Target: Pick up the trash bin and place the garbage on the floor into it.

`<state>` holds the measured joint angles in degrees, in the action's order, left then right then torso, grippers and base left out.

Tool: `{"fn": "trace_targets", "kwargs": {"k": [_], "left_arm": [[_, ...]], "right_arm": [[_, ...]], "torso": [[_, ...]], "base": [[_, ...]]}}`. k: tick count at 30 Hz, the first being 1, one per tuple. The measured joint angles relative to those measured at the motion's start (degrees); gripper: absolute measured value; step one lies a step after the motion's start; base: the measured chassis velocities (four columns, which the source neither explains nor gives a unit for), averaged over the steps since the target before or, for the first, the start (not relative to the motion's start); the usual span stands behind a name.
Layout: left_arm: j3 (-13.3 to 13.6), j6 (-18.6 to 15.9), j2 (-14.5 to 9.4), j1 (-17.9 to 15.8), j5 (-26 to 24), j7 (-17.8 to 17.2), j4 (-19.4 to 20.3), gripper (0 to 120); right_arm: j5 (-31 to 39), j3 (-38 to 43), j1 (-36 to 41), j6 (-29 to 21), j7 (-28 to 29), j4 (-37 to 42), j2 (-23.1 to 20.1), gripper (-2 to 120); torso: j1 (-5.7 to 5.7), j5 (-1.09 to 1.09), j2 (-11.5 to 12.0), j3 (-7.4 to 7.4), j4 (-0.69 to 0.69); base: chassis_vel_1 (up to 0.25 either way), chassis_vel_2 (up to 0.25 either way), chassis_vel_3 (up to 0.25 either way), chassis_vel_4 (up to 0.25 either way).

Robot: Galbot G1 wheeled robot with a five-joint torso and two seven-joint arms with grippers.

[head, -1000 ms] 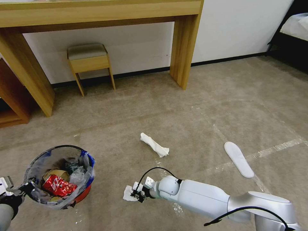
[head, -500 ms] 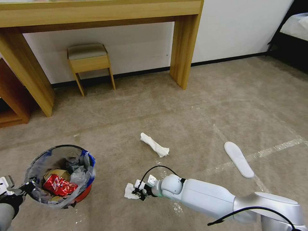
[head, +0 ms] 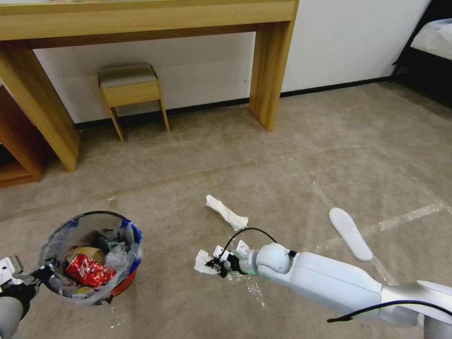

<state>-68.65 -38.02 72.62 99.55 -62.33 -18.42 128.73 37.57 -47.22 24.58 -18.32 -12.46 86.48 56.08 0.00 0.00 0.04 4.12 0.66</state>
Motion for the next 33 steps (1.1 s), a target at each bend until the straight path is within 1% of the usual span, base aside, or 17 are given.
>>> {"fn": "trace_targets", "kwargs": {"k": [10, 16, 18, 26, 28, 33], "left_arm": [[0.23, -0.17, -0.43, 0.25, -1.00, -0.13, 0.39, 1], [0.86, -0.43, -0.83, 0.13, -1.52, -0.39, 0.49, 1], [0.90, -0.45, -0.87, 0.15, -1.57, -0.40, 0.49, 1], [1.02, -0.62, -1.18, 0.43, -1.84, -0.49, 0.61, 1], [1.05, -0.67, -1.24, 0.47, -1.86, -0.51, 0.71, 1], [1.16, -0.74, -1.25, 0.44, -1.88, -0.56, 0.81, 1]], "right_arm": [[3.01, 4.48, -1.58, 1.34, -0.05, 5.43, -1.72, 0], [7.59, 7.67, -4.61, 1.65, -0.17, 11.62, -2.36, 0], [8.29, 8.08, -5.17, 1.63, -0.18, 12.52, -2.36, 0], [12.77, 9.50, -10.07, 1.41, 0.07, 17.80, -1.80, 0], [15.11, 10.02, -12.26, 1.28, 0.46, 19.45, -1.01, 0], [17.32, 10.36, -14.63, 0.51, 1.13, 21.47, 0.36, 0]], "torso": [[0.00, -0.01, 0.00, 0.00, 0.00], [0.00, -0.01, 0.00, 0.00, 0.00], [0.00, -0.01, 0.00, 0.00, 0.00], [0.00, -0.01, 0.00, 0.00, 0.00], [0.00, -0.01, 0.00, 0.00, 0.01], [0.00, -0.01, 0.00, 0.00, 0.00]], "base": [[0.000, 0.000, 0.000, 0.000], [0.000, 0.000, 0.000, 0.000], [0.000, 0.000, 0.000, 0.000], [0.000, 0.000, 0.000, 0.000], [0.000, 0.000, 0.000, 0.000], [0.000, 0.000, 0.000, 0.000]]}}
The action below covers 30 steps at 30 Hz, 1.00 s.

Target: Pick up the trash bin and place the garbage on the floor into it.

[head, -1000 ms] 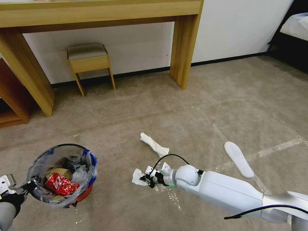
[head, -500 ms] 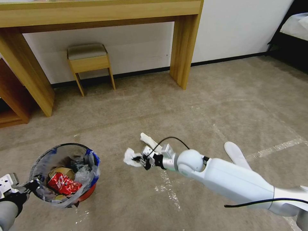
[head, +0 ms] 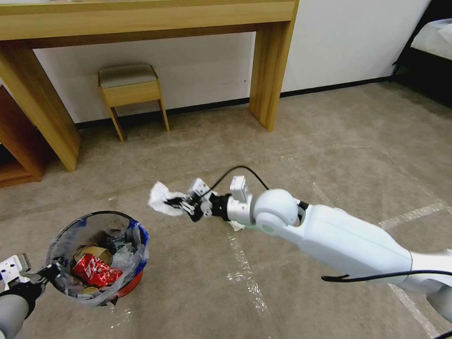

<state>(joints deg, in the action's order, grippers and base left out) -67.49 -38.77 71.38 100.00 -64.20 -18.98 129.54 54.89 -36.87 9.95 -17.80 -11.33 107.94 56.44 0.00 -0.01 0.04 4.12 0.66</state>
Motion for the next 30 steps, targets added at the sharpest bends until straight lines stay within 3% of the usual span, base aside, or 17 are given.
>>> {"fn": "trace_targets", "kwargs": {"k": [8, 12, 20, 30], "left_arm": [[0.15, -0.08, -0.04, 0.00, 0.00, -0.05, 0.21, 1], [0.10, -0.14, -0.23, 0.02, -0.20, -0.15, 0.50, 1], [-0.05, -0.42, -0.36, -0.03, -0.78, -0.41, 1.01, 1], [-0.08, -0.47, -0.44, -0.43, -1.03, -0.45, 0.92, 1]], "right_arm": [[2.60, -1.57, -2.64, -1.45, 1.40, 2.85, 2.74, 0], [3.36, -4.74, -4.39, -2.16, 2.42, 2.59, 6.24, 0], [3.16, -11.41, -6.43, -2.97, 3.32, -1.44, 13.07, 0], [1.77, -14.70, -6.52, -2.91, 3.16, -5.36, 16.16, 0]], "torso": [[0.00, 0.00, 0.00, 0.00, 0.01], [0.00, -0.01, 0.00, 0.00, 0.01], [0.00, -0.01, 0.00, 0.00, 0.01], [0.00, 0.00, 0.00, 0.00, 0.01]], "base": [[0.000, 0.000, 0.000, 0.000], [0.000, 0.000, 0.000, 0.000], [0.000, 0.000, 0.000, 0.000], [0.000, 0.000, 0.000, 0.000]]}}
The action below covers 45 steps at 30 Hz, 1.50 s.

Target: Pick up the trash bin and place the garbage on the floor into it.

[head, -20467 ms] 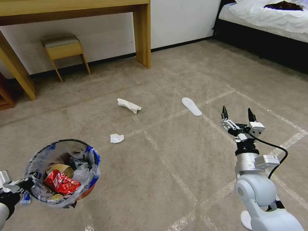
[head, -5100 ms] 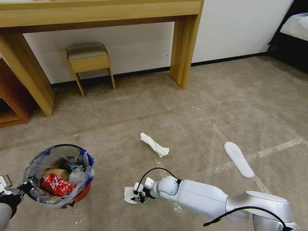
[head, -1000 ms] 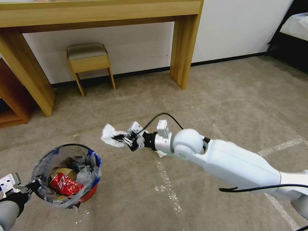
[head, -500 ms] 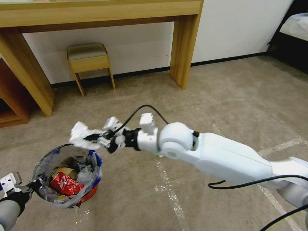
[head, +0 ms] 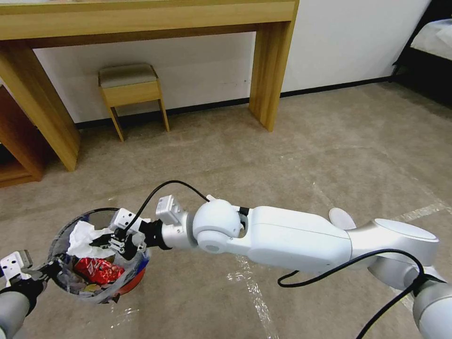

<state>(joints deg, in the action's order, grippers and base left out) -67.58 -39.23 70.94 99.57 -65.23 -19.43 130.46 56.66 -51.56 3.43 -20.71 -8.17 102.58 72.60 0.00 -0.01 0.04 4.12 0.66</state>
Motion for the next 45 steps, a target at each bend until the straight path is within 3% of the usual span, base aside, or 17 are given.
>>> {"fn": "trace_targets", "kwargs": {"k": [37, 39, 45], "left_arm": [[0.06, 0.00, 0.61, 0.91, 0.13, 0.12, 0.90, 1], [0.07, 0.04, 0.62, 0.96, 0.17, 0.16, 0.92, 1], [0.09, 0.10, 0.70, 1.27, 0.31, 0.26, 0.94, 1]], "right_arm": [[-3.40, -2.05, 1.38, 1.45, -1.17, -4.70, 0.98, 1], [-3.52, -2.07, 1.58, 1.44, -1.04, -4.81, 0.89, 12], [-4.13, -2.42, 2.57, 1.30, -0.23, -5.08, 0.54, 32]], "torso": [[0.00, 0.01, 0.00, 0.00, 0.00], [0.00, 0.01, 0.00, 0.00, 0.00], [0.00, 0.01, 0.00, 0.00, 0.00]], "base": [[0.000, 0.000, 0.000, 0.000], [0.000, 0.000, 0.000, 0.000], [0.000, 0.000, 0.000, 0.000]]}}
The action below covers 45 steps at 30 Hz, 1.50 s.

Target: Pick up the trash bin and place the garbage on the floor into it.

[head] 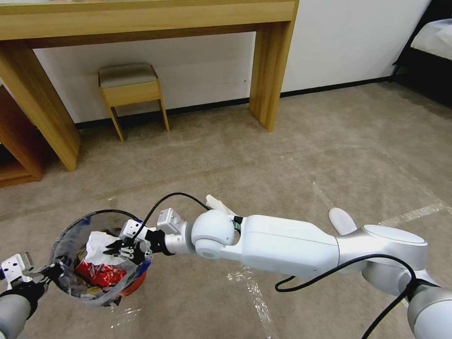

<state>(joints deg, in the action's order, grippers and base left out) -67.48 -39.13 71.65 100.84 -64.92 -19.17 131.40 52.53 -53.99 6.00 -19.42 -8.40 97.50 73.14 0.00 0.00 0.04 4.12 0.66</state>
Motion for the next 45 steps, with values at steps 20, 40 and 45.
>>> {"fn": "trace_targets", "kwargs": {"k": [20, 40, 45], "left_arm": [[-0.02, 0.10, -0.35, -0.67, 0.19, 0.10, -1.73, 1], [-0.41, 0.13, -0.78, -1.09, -0.14, 0.09, -2.23, 1], [-0.66, 0.13, -0.99, -1.04, -0.52, 0.08, -1.81, 1]], "right_arm": [[0.27, 1.97, -1.25, -0.17, -0.07, 2.22, -1.99, 99], [1.17, 17.62, 2.38, -1.01, 2.26, 8.35, -16.50, 99], [0.41, 25.00, 6.82, -1.01, 5.87, 9.26, -19.46, 99]], "torso": [[0.00, 0.00, 0.00, 0.00, 0.00], [0.00, 0.02, 0.00, 0.00, 0.00], [0.00, 0.02, 0.00, 0.00, 0.00]], "base": [[0.000, 0.000, 0.000, 0.000], [0.000, 0.000, 0.000, 0.000], [0.000, 0.000, 0.000, 0.000]]}}
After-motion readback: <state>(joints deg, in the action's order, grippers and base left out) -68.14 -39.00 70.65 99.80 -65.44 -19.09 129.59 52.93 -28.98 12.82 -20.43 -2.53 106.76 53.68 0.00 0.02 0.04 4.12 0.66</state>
